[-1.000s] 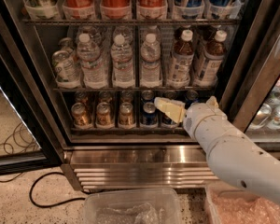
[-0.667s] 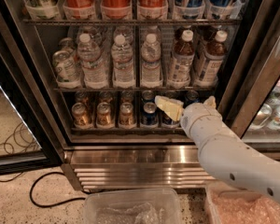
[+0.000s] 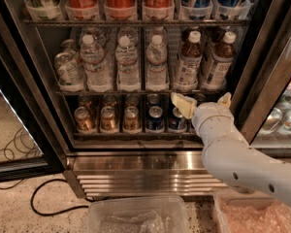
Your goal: Pick blue plastic bottle from middle shelf of fridge
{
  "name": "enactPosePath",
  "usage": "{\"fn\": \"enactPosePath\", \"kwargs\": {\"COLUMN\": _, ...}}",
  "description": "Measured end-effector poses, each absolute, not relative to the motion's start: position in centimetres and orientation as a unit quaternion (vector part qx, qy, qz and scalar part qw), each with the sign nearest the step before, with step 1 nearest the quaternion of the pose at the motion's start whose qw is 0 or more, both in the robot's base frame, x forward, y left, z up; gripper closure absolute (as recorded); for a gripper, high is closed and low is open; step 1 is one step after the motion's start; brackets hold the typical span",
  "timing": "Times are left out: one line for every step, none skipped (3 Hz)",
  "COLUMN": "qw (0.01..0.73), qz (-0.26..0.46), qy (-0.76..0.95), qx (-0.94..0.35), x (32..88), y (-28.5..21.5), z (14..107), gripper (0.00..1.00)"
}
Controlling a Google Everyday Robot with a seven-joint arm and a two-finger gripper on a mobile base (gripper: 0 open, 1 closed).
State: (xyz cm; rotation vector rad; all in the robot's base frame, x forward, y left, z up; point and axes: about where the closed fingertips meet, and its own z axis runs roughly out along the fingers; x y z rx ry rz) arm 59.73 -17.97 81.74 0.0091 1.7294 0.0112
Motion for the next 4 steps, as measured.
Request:
{"fn": "enactPosePath", "kwargs": {"qw": 0.661, "qz": -0.018, "qy": 0.75, "qx": 0.002, "x": 60.1, "y": -18.8, "z": 82.5, "gripper": 0.2}}
{"fn": "enactPosePath", "kwargs": {"qw": 0.67, "qz": -0.034, "qy": 0.742, "qx": 0.002, "x": 60.4, "y": -19.4, "z": 83.0, "gripper": 0.19}}
{"fn": "enactPosePath", "kwargs": {"qw": 0.675, "qz": -0.042, "qy": 0.737, "qx": 0.003, "x": 60.6, "y": -19.5, "z": 83.3, "gripper": 0.19}}
{"fn": "enactPosePath", "kwargs": {"qw": 0.68, "qz": -0.042, "qy": 0.732, "qx": 0.012, "x": 61.4, "y": -19.5, "z": 83.5, "gripper": 0.22}}
